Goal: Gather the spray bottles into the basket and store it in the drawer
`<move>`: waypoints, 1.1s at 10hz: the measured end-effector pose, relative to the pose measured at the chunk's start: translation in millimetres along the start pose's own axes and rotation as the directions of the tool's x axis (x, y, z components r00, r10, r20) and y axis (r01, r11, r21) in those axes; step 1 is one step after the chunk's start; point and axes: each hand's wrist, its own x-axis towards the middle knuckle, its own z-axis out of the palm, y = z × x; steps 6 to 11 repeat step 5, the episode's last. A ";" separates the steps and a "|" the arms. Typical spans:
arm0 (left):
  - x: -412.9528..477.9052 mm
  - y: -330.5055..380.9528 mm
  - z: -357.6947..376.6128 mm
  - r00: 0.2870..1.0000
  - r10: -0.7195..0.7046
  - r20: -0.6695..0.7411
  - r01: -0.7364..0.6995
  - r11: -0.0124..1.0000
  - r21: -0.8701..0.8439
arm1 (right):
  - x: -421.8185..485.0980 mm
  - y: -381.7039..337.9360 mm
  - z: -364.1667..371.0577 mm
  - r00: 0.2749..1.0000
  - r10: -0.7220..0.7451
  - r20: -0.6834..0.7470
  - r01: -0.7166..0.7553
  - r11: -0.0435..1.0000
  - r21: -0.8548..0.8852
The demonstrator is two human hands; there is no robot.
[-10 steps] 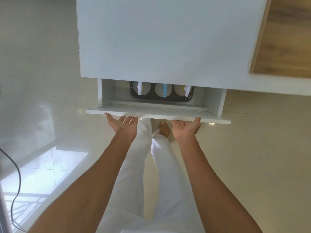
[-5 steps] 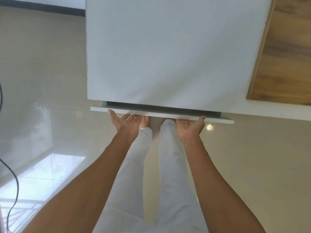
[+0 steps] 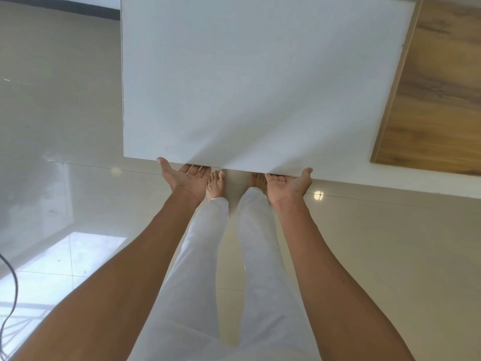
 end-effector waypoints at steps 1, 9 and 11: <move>-0.5 1.2 2.3 1.000 -0.002 -0.013 0.002 1.000 -0.009 | 1.1 -0.6 -0.2 1.000 0.001 -0.005 -0.001 1.000 0.011; -62.4 1.6 14.9 0.999 -0.015 -0.028 0.016 1.000 0.020 | -58.8 -5.9 -1.8 1.000 -0.018 0.013 0.018 1.000 0.003; -62.4 1.6 14.9 0.999 -0.015 -0.028 0.016 1.000 0.020 | -58.8 -5.9 -1.8 1.000 -0.018 0.013 0.018 1.000 0.003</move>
